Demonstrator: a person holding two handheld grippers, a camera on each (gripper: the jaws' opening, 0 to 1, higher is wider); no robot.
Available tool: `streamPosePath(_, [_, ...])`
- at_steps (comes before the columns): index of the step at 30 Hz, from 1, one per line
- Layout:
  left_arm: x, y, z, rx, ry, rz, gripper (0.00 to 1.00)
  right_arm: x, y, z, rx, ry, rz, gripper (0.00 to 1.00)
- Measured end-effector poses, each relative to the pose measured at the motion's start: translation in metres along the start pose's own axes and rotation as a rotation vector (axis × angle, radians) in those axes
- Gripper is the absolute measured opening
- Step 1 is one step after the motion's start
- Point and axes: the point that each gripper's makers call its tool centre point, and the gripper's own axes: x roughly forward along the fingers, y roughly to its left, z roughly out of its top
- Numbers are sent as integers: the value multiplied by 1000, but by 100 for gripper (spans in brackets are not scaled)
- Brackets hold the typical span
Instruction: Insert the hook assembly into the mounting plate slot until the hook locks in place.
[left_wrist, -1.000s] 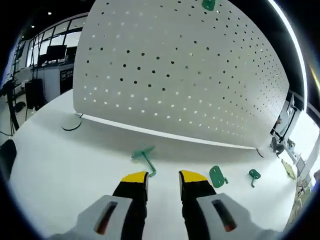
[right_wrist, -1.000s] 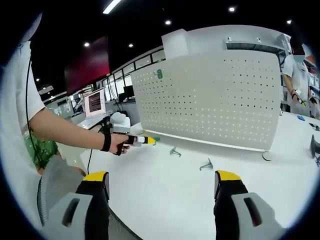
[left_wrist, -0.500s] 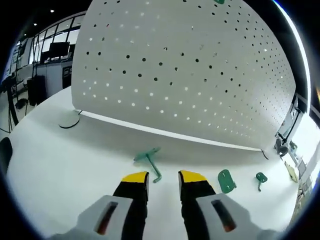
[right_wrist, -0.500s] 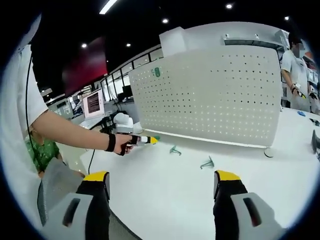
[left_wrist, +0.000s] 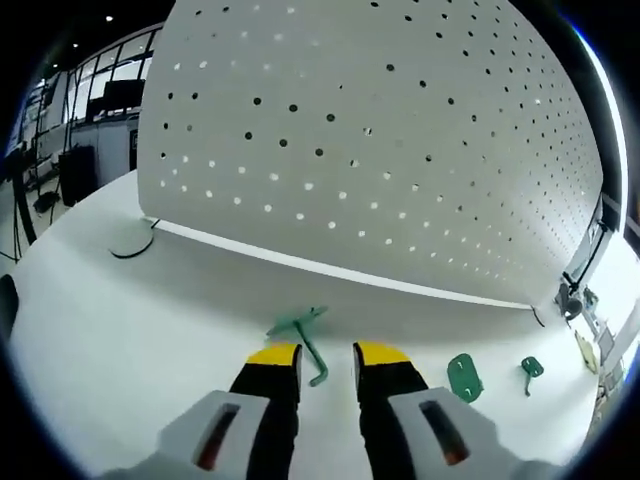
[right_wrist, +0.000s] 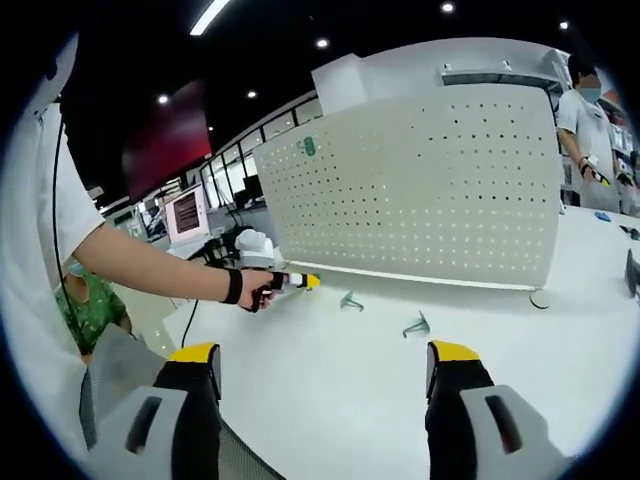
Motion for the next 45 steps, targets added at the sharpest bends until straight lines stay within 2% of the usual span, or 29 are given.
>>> streamPosePath(4, [2, 7, 0, 42, 4, 38, 8, 0, -1, 0, -8, 3, 0, 86])
streamPosePath(7, [1, 9, -2, 34, 3, 36, 4, -1, -1, -1, -8, 10, -3, 86])
streamPosePath(11, [1, 9, -2, 43, 6, 26, 4, -1, -1, -4, -10, 18, 0, 86])
streamPosePath(20, [-10, 6, -10, 156, 44, 10, 3, 3, 2, -3, -14, 19, 8, 85])
streamPosePath(32, [-33, -13, -32, 163, 58, -53, 3, 6, 7, -5, -20, 24, 27, 85])
streamPosePath(37, [-47, -17, -28, 309, 29, -38, 3, 5, 9, -6, -17, 23, 32, 84])
streamPosePath(39, [-50, -16, -24, 400, 18, -19, 3, 6, 11, -6, -16, 24, 37, 84])
streamPosePath(41, [-53, -18, -24, 445, 16, -19, 3, 7, 12, -6, -18, 21, 41, 84])
streamPosePath(44, [-58, -17, -21, 614, 7, 27, 3, 8, 14, -4, -22, 18, 47, 84])
streamPosePath(45, [-59, -18, -21, 632, 4, 30, 3, 8, 14, -4, -23, 18, 49, 84])
